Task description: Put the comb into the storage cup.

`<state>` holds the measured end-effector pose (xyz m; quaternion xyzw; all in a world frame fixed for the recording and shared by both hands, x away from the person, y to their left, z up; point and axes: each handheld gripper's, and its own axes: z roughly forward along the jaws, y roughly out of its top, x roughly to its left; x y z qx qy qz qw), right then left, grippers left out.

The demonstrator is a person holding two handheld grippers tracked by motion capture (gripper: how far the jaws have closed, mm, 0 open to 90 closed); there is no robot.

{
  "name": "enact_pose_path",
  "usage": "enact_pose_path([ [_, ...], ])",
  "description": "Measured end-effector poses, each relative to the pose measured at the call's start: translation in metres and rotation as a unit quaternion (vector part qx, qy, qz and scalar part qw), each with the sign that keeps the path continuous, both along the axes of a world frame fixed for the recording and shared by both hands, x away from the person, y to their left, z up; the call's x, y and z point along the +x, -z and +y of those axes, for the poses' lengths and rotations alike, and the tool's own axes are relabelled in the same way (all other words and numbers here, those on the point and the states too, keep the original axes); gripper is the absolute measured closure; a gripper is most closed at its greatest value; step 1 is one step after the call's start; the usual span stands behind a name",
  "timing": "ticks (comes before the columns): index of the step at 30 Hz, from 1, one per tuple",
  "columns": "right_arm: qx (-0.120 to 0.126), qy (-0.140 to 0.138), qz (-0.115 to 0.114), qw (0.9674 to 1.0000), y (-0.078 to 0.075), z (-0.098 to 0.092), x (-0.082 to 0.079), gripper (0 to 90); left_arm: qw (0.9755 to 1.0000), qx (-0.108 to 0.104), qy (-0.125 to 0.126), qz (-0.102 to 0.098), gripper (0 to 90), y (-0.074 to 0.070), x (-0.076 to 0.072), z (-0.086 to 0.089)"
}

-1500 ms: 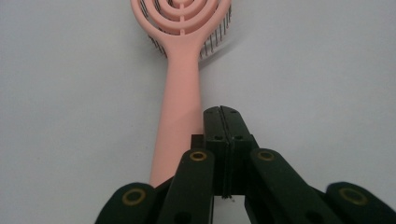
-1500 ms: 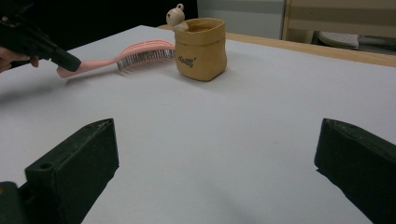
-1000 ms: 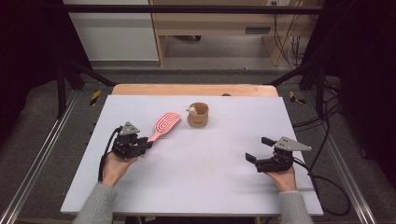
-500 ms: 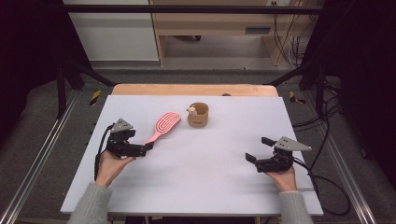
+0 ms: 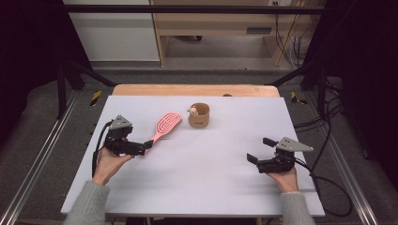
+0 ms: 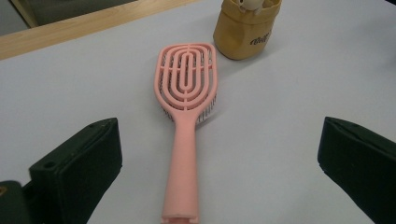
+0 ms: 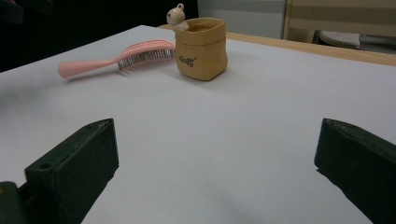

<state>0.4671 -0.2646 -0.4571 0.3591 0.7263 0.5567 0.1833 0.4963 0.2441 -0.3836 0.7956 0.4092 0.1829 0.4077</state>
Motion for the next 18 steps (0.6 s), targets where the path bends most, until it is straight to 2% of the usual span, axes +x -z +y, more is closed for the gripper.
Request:
enact_pose_path([
  [10, 0.000, 0.000, 0.000, 1.0000, 0.001, -0.001, 0.001, 0.3, 1.0000, 0.001, 0.005, 0.002, 0.0, -0.003, 0.010, -0.002],
  [13, -0.001, -0.001, 0.001, 1.0000, 0.001, 0.000, 0.001, 0.4, 1.0000, 0.008, 0.001, 0.001, 0.0, -0.003, 0.013, -0.002],
  [18, -0.001, -0.001, 0.002, 1.0000, 0.001, 0.000, 0.001, 0.4, 0.9999, 0.012, 0.003, -0.006, 0.0, -0.005, 0.016, -0.001],
])
